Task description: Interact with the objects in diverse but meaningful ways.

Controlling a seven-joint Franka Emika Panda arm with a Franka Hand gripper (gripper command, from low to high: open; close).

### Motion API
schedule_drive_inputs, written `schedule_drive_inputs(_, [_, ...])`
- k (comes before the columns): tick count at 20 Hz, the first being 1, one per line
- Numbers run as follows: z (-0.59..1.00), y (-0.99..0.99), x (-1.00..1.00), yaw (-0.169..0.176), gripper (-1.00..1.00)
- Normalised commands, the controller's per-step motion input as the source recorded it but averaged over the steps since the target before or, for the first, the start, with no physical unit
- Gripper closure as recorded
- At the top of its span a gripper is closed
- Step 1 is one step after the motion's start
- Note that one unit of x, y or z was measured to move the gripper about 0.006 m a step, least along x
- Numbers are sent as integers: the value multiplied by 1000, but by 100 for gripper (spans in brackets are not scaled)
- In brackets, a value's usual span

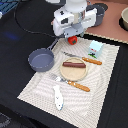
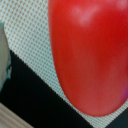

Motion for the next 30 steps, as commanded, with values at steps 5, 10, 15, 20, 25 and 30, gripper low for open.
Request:
schedule_drive_inputs(5, [-283,289,0,-32,100])
schedule_drive_inputs(10, [-177,261,0,-17,100])
schedule_drive_inputs(15, [511,195,0,2,100])
schedule_drive_inputs(20, [554,166,2,1,100])
schedule_drive_inputs(25, [1000,298,69,20,100])
schedule_drive_inputs(30, [1000,314,159,10,100])
